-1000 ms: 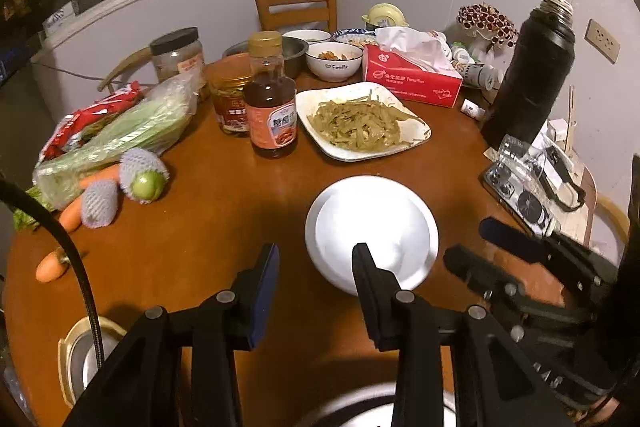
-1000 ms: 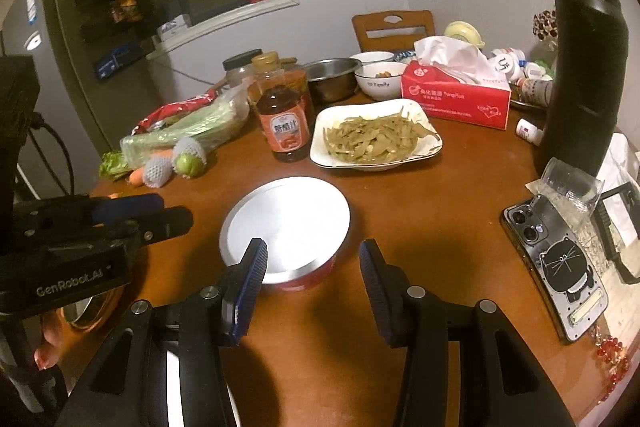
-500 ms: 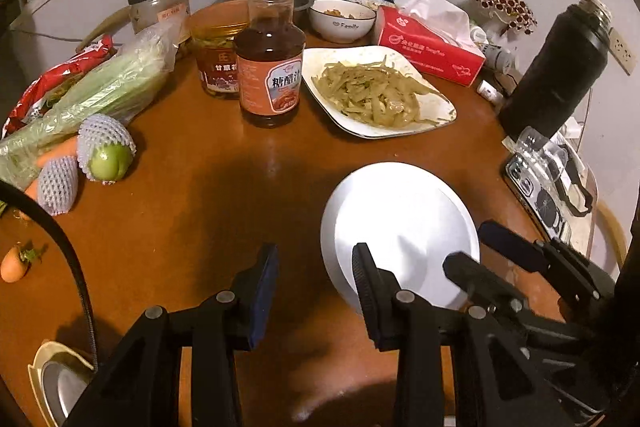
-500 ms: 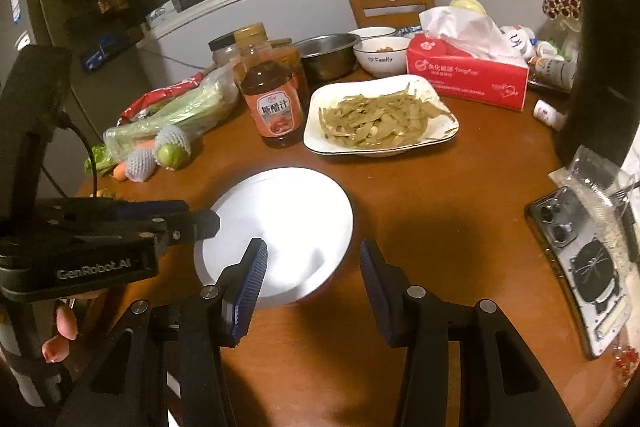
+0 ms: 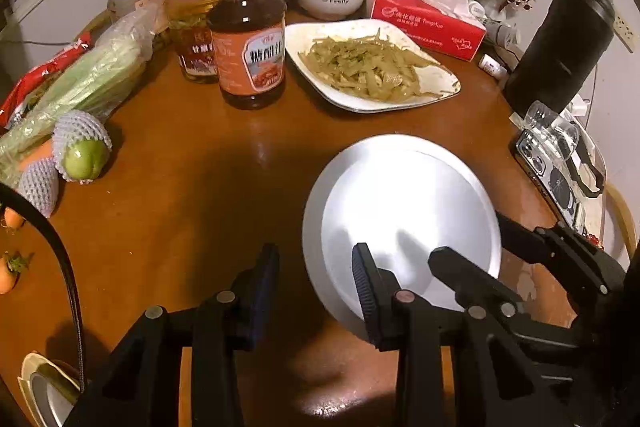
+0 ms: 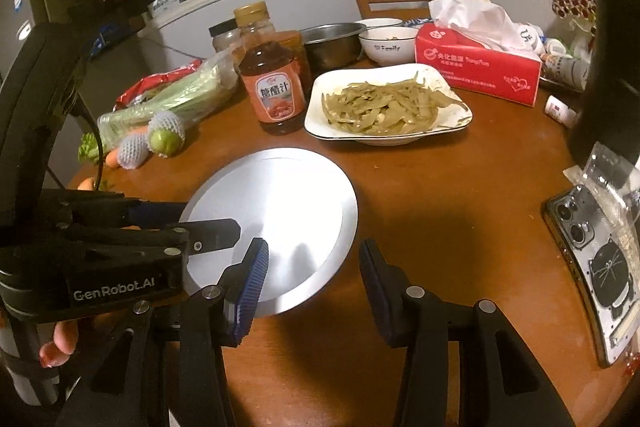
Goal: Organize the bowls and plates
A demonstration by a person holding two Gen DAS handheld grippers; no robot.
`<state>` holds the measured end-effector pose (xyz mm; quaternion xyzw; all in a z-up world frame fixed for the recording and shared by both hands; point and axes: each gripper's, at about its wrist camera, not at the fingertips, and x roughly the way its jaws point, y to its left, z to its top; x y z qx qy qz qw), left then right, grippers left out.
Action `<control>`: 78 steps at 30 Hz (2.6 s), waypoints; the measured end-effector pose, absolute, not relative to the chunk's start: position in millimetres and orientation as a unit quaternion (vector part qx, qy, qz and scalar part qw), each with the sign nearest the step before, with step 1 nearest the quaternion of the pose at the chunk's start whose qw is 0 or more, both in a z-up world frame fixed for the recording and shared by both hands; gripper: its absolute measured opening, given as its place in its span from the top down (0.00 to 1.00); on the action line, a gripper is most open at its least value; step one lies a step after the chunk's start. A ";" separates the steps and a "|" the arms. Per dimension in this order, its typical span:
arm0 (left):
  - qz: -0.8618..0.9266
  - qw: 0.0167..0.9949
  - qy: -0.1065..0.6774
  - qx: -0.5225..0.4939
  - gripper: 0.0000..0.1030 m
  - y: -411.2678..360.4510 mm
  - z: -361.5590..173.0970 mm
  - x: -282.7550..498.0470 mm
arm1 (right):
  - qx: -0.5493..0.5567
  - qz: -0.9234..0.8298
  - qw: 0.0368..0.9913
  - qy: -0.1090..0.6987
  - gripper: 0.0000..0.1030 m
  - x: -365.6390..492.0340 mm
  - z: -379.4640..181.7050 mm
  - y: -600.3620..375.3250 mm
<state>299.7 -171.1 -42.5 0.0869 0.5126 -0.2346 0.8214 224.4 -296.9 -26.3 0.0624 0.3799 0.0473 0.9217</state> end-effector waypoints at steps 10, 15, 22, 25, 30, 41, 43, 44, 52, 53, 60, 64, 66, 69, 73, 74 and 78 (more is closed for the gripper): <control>-0.236 0.817 0.517 0.099 0.78 -175.3 -43.7 292.9 | 0.050 0.064 0.925 0.371 0.68 222.1 -24.0 -287.3; -0.235 0.820 0.511 0.106 0.78 -176.7 -39.9 288.0 | 0.038 0.061 0.927 0.369 0.69 217.5 -19.6 -283.5; -0.242 0.827 0.494 0.117 0.78 -178.0 -26.5 278.1 | 0.040 0.053 0.929 0.365 0.69 210.5 -13.2 -283.5; -0.243 0.836 0.475 0.124 0.78 -176.0 -16.7 270.8 | 0.036 0.051 0.931 0.359 0.69 205.9 -5.8 -281.8; -0.246 0.840 0.472 0.101 0.78 -162.8 -6.5 261.3 | 0.036 0.054 0.933 0.355 0.69 195.8 4.1 -274.8; -0.244 0.867 0.428 0.072 0.78 -130.6 37.1 221.0 | 0.008 0.062 0.943 0.328 0.69 161.6 43.3 -247.4; -0.240 0.872 0.421 0.071 0.78 -123.5 44.4 211.7 | 0.009 0.069 0.944 0.323 0.69 155.4 48.7 -241.0; -0.238 0.874 0.417 0.074 0.78 -120.2 48.0 206.1 | 0.008 0.071 0.944 0.321 0.69 152.7 50.4 -238.7; -0.234 0.883 0.400 0.067 0.78 -103.2 65.0 173.8 | -0.005 0.082 0.950 0.302 0.69 120.2 69.0 -216.3; -0.236 0.884 0.399 0.066 0.78 -101.9 66.1 169.2 | -0.007 0.082 0.950 0.300 0.69 116.0 70.9 -214.4; -0.235 0.886 0.395 0.058 0.78 -92.2 67.3 144.6 | -0.012 0.082 0.955 0.286 0.69 87.7 79.4 -205.1; -0.232 0.886 0.396 0.057 0.78 -88.1 66.0 131.8 | -0.015 0.086 0.953 0.290 0.69 76.5 77.4 -200.8; -0.233 0.887 0.396 0.057 0.78 -87.7 66.8 126.7 | -0.019 0.087 0.953 0.290 0.69 71.2 77.4 -199.1; -0.234 0.887 0.394 0.062 0.78 -88.1 67.7 119.8 | -0.023 0.086 0.954 0.288 0.69 63.3 78.9 -198.4; -0.233 0.886 0.395 0.068 0.78 -89.8 65.1 112.1 | -0.019 0.085 0.953 0.290 0.68 55.2 77.6 -200.5; -0.233 0.884 0.399 0.067 0.78 -89.8 62.4 110.4 | -0.018 0.085 0.953 0.292 0.68 53.5 76.3 -200.6; -0.232 0.880 0.410 0.068 0.78 -90.6 51.9 104.7 | -0.020 0.085 0.950 0.301 0.68 48.0 68.4 -199.6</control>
